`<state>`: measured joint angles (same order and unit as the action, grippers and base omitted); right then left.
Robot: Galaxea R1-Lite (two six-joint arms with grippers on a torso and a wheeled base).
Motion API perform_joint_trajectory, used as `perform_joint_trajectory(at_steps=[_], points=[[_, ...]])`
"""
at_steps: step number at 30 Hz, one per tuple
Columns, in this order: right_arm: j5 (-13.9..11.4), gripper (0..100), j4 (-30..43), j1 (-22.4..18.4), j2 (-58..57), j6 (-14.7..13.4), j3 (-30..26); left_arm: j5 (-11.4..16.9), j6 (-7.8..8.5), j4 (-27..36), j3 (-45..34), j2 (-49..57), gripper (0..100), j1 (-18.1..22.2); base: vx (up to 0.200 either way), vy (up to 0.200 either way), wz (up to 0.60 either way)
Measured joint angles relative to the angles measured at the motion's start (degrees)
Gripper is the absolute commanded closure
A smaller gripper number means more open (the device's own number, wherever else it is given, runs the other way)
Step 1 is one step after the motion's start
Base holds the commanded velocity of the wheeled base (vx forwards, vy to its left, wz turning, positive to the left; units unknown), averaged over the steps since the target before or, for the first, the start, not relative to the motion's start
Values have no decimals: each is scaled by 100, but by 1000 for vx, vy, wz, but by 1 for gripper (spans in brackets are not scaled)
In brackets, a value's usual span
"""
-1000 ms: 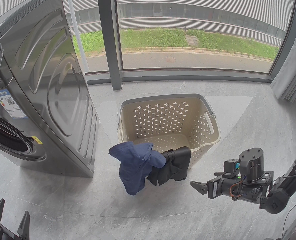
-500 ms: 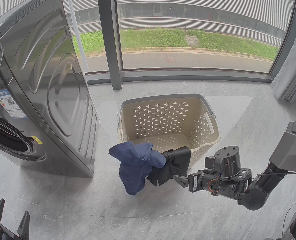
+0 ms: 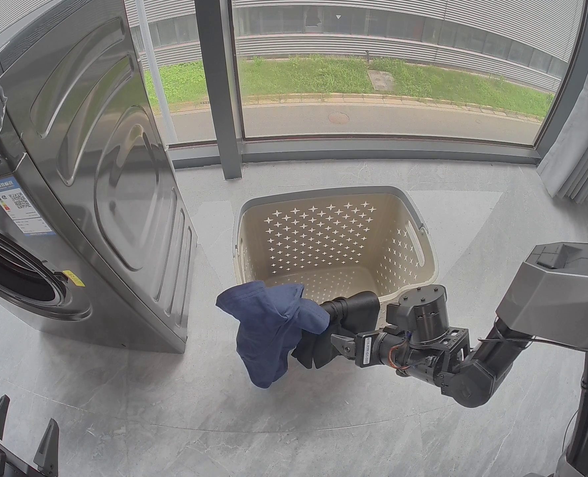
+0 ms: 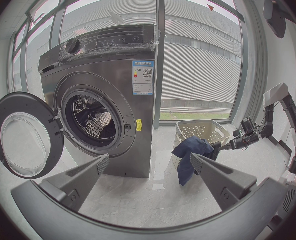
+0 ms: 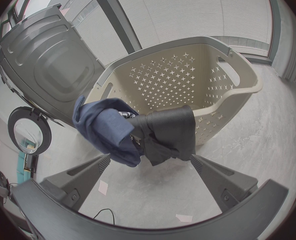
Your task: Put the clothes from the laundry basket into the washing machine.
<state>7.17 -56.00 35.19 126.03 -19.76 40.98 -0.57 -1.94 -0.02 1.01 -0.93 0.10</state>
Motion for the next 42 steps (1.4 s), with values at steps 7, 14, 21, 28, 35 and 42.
perform_joint_trajectory(at_steps=[7, 14, 21, 28, 35, 42], points=[[55, 0, 61, -85, 405, 41, 483, -2, -22, 0, 0, 0, 0, -2, 0, 0, 0], [41, 0, 9, -282, 837, 137, 883, -2, -24, 2, 0, 0, 0, -5, 0, 0, 0], [30, 0, 1, -322, 1176, 165, 1326, -2, -33, 2, 0, 0, 0, -2, 0, 0, 0], [44, 0, -2, -315, 1373, 162, 1664, 0, -33, 2, 0, 0, 0, 0, 0, 0, 0], [60, 100, -11, -319, 1477, 121, 1810, -2, -33, 0, 0, 0, 0, -2, 0, 0, 0], [57, 100, -22, -267, 1491, 30, 1758, -2, -33, 2, 0, 0, 0, 0, 0, 0, 0]])
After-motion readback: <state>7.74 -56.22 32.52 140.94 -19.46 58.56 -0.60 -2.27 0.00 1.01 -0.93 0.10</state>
